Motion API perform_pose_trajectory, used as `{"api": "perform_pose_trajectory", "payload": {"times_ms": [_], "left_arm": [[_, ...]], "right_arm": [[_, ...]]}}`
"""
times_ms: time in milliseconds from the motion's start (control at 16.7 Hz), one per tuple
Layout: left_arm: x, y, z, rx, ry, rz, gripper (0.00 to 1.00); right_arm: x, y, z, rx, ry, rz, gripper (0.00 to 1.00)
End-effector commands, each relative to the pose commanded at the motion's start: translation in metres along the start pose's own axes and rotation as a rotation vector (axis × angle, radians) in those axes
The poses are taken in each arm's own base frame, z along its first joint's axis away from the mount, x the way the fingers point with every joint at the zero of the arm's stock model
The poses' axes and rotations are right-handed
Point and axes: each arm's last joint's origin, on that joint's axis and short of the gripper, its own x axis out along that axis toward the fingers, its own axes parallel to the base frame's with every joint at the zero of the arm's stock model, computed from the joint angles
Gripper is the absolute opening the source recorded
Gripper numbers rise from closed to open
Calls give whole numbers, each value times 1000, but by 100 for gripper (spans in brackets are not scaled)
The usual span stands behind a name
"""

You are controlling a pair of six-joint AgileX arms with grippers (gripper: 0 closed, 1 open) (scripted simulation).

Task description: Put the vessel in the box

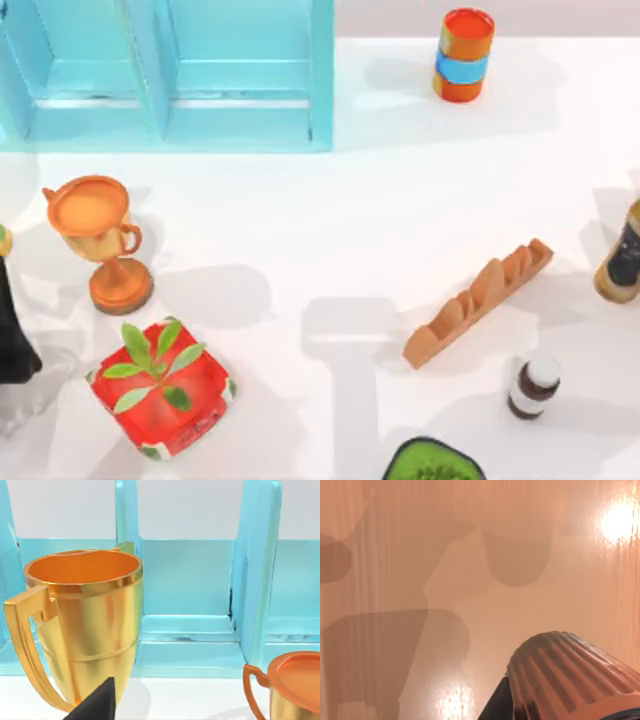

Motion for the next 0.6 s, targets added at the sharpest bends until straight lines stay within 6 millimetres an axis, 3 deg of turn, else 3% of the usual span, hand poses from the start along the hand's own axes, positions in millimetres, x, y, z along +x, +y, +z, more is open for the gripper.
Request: {"api": "perform_pose_trajectory", "payload": {"times_ms": [120,360,600], "left_arm": [[0,0,0,0,0,0,100],[0,0,0,0,0,0,100],[0,0,0,0,0,0,100]], "right_arm": [[12,0,-2,0,13,7,0],[12,1,-2,0,14,8,0],[12,1,-2,0,14,8,30]]}}
